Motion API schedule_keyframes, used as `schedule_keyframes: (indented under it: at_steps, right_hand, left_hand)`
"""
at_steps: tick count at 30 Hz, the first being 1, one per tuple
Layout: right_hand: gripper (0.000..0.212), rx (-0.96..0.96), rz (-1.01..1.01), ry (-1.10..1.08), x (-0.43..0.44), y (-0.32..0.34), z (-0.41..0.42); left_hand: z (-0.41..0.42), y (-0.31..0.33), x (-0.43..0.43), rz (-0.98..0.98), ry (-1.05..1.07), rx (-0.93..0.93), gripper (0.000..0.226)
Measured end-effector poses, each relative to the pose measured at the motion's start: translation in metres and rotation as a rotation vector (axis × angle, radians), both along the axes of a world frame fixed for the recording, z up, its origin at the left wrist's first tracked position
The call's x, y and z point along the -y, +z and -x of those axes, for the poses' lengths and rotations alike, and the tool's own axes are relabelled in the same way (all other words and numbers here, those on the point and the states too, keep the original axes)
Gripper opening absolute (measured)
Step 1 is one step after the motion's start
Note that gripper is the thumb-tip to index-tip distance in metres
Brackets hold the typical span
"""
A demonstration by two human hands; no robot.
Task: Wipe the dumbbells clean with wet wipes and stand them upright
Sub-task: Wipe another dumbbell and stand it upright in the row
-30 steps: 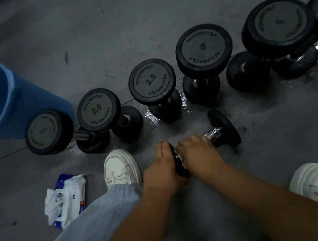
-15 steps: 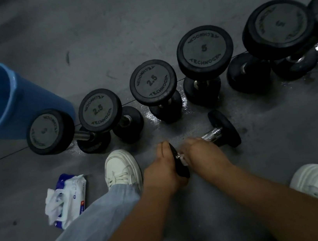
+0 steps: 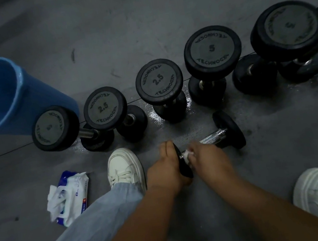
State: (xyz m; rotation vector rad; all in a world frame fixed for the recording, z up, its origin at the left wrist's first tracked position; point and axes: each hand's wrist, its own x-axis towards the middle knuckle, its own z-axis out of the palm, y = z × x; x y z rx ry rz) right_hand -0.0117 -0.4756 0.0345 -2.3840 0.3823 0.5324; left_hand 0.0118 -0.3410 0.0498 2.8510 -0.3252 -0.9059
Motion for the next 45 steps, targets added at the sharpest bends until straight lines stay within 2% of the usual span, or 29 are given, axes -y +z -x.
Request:
schedule_keyframes:
  at_steps: [2, 4, 6, 8, 10, 14, 18, 21, 22, 23, 25, 27, 30, 32, 36, 38, 39, 42, 45]
  right_hand:
    - [0.008, 0.041, -0.009, -0.036, -0.003, 0.000, 0.000]
    - [0.006, -0.033, 0.008, 0.038, -0.007, 0.000, 0.005]
    - [0.007, -0.079, -0.044, -0.010, -0.004, 0.000, 0.012]
    - [0.006, 0.039, -0.135, -0.160, -0.003, -0.001, 0.016]
    - [0.007, 0.120, -0.174, -0.185, -0.012, 0.000, 0.016]
    - [0.008, 0.010, -0.106, -0.133, -0.016, 0.004, 0.010]
    - [0.010, 0.086, -0.131, -0.206, -0.012, 0.005, 0.002]
    - [0.010, -0.166, -0.090, -0.105, -0.008, -0.004, 0.022]
    - [0.012, -0.198, -0.084, -0.119, -0.004, -0.007, 0.029]
    - [0.013, -0.176, -0.093, -0.161, -0.002, -0.008, 0.033]
    - [0.007, -0.002, -0.182, -0.289, -0.006, -0.003, 0.028]
    - [0.003, 0.084, -0.183, -0.269, -0.014, 0.002, 0.015]
    - [0.008, -0.003, -0.018, -0.087, -0.018, 0.009, -0.004]
    - [0.013, -0.012, 0.023, -0.078, -0.011, 0.018, -0.015]
    - [0.017, 0.162, 0.075, -0.296, 0.013, 0.031, -0.021]
    - [0.007, 0.156, 0.081, -0.380, 0.018, 0.029, -0.009]
    - [0.013, 0.142, 0.079, -0.406, 0.018, 0.026, -0.001]
    - [0.056, 0.077, 0.057, -0.468, 0.008, 0.016, 0.011]
    - [0.065, 0.066, -0.020, -0.544, -0.003, 0.008, 0.002]
  left_hand:
    - [0.000, 0.001, 0.000, -0.002, -0.002, -0.006, 0.111]
    - [0.000, 0.002, 0.001, -0.008, -0.004, 0.000, 0.110]
    - [0.000, 0.001, 0.001, -0.013, -0.002, -0.005, 0.111]
    - [0.000, 0.000, 0.001, -0.005, -0.001, 0.000, 0.110]
    - [0.000, 0.000, 0.000, 0.001, 0.005, -0.006, 0.109]
    - [0.001, 0.000, 0.000, 0.036, 0.007, 0.009, 0.105]
    - [-0.001, -0.002, -0.001, 0.040, 0.002, -0.003, 0.107]
    - [-0.001, -0.001, 0.000, 0.015, 0.001, -0.002, 0.112]
    - [-0.001, -0.001, 0.000, 0.014, 0.000, -0.009, 0.114]
    - [0.000, -0.001, -0.001, 0.014, -0.001, -0.010, 0.115]
    - [-0.001, -0.001, -0.001, 0.010, 0.001, -0.003, 0.112]
    - [-0.001, -0.002, -0.001, 0.010, 0.007, -0.002, 0.110]
    - [-0.002, 0.001, -0.001, 0.025, 0.002, -0.006, 0.107]
    - [-0.002, 0.002, -0.001, 0.017, -0.004, -0.032, 0.109]
    - [-0.004, 0.001, 0.000, -0.009, 0.007, -0.042, 0.114]
    - [-0.004, 0.002, 0.001, -0.017, 0.011, -0.046, 0.115]
    - [-0.004, 0.002, 0.001, -0.011, 0.010, -0.044, 0.115]
    - [-0.004, 0.002, 0.000, 0.004, 0.009, -0.027, 0.110]
    - [-0.005, 0.001, -0.001, 0.013, 0.018, -0.031, 0.108]
